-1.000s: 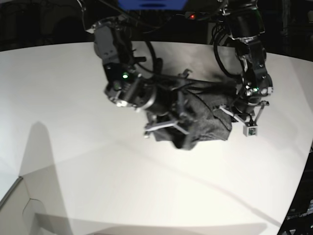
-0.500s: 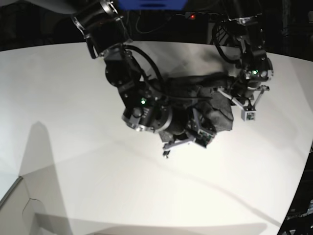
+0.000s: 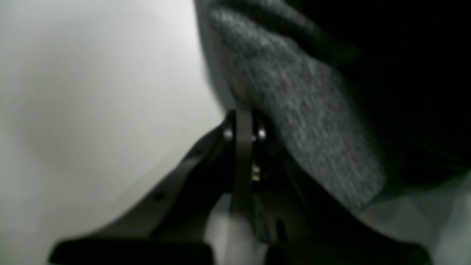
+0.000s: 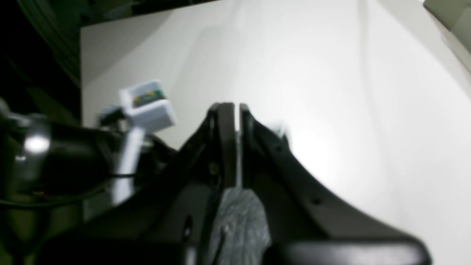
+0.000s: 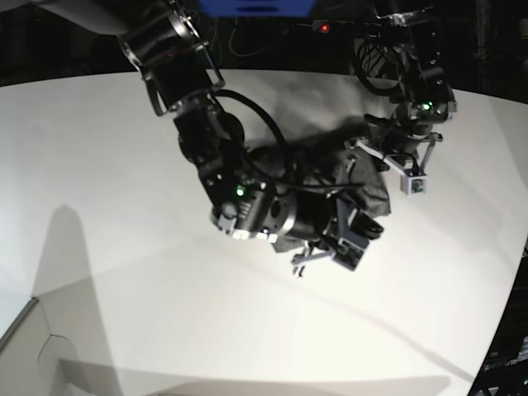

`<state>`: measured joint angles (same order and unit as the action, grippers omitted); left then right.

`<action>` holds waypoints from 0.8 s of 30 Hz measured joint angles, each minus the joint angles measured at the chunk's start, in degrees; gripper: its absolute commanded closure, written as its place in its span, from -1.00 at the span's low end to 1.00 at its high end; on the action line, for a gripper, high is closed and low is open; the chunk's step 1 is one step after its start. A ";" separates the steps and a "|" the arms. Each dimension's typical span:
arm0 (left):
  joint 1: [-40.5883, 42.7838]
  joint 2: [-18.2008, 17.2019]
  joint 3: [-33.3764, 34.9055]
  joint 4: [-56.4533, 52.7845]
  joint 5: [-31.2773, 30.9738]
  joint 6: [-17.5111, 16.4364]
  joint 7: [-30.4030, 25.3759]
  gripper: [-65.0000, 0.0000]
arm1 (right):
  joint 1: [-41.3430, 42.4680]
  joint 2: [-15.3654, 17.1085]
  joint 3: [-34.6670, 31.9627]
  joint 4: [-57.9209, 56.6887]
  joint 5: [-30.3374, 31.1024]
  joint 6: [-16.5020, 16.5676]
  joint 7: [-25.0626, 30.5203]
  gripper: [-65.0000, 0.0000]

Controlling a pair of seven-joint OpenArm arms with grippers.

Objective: Layout the t-shirt on the table in an organized manner, then fold the t-shirt properly
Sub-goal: 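Fold the held end over toward the left gripper with the right gripper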

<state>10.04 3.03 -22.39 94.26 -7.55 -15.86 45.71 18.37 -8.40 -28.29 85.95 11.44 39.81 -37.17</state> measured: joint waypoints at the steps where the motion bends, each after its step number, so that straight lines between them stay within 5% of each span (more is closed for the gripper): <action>1: 0.17 0.00 0.00 0.48 0.02 0.00 0.04 1.00 | 0.39 0.04 0.02 -0.87 0.00 -0.02 0.63 1.00; 14: 1.25 0.00 0.00 2.89 -0.07 -0.02 0.00 1.00 | 0.13 0.17 0.04 -3.91 -0.46 0.00 3.80 0.98; 20: 2.12 0.13 -0.94 6.54 -0.22 -0.22 0.42 1.00 | -2.80 4.81 1.60 2.78 -0.11 0.00 4.20 0.43; 24: 2.14 0.02 -2.86 8.81 -0.24 -0.22 0.20 1.00 | -8.39 6.82 5.88 7.61 -0.48 0.02 -0.26 -0.01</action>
<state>12.19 3.05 -25.26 103.07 -7.79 -16.08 45.91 9.98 -1.58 -22.41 93.56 10.96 39.83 -37.43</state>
